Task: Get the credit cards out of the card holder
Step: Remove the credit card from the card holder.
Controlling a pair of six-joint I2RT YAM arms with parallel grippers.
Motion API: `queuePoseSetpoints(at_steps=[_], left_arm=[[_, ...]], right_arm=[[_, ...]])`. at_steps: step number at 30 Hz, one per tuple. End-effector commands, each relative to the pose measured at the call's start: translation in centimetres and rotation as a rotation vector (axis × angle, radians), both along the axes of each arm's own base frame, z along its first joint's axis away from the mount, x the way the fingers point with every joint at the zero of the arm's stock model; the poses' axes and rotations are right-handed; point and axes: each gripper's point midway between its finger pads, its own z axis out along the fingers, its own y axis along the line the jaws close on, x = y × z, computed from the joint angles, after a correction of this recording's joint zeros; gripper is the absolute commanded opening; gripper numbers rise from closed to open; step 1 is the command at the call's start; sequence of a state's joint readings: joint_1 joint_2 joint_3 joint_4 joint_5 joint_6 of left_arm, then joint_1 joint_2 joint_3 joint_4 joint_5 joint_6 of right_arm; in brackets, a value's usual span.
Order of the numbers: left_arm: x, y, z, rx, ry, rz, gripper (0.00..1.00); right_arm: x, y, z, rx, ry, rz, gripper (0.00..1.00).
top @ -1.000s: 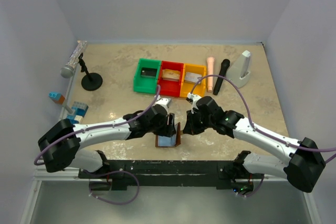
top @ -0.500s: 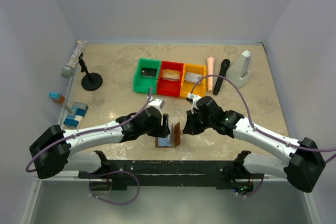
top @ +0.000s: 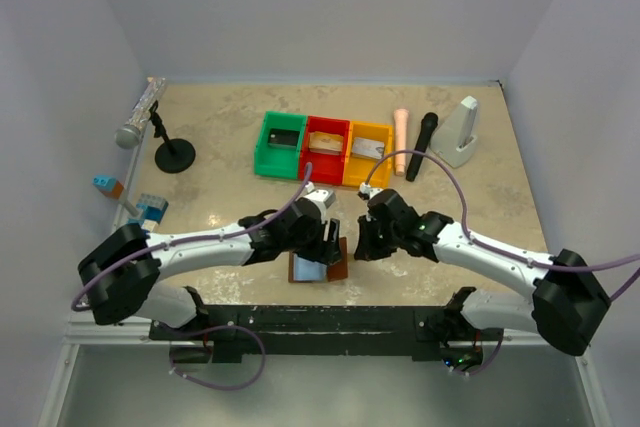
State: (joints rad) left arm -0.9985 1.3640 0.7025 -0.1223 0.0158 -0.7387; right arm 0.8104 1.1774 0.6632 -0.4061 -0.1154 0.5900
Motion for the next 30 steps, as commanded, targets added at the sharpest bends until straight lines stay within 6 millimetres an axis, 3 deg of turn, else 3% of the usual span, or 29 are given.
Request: queuePoseSetpoints(at_steps=[1, 4, 12, 15, 21, 30], left_arm=[[-0.7, -4.0, 2.2, -0.097, -0.003, -0.127, 0.68], [-0.4, -3.0, 2.5, -0.094, -0.027, -0.085, 0.69], [0.9, 4.1, 2.2, -0.035, -0.093, 0.192, 0.83], [0.8, 5.4, 1.6, -0.037, -0.081, 0.217, 0.86], [0.2, 5.2, -1.1, 0.004, 0.001, 0.189, 0.86], [0.1, 4.9, -1.4, -0.008, -0.003, 0.165, 0.87]], right_arm=[[-0.2, -1.1, -1.9, -0.049, 0.054, -0.083, 0.00], [-0.5, -1.4, -2.5, -0.053, 0.073, -0.095, 0.00], [-0.8, -1.7, -3.5, -0.061, 0.090, -0.111, 0.00], [-0.8, -1.5, -3.7, -0.056, 0.093, -0.109, 0.00], [-0.9, -1.4, -3.8, -0.054, 0.095, -0.096, 0.00], [-1.0, -1.5, -4.0, -0.056, 0.094, -0.088, 0.00]])
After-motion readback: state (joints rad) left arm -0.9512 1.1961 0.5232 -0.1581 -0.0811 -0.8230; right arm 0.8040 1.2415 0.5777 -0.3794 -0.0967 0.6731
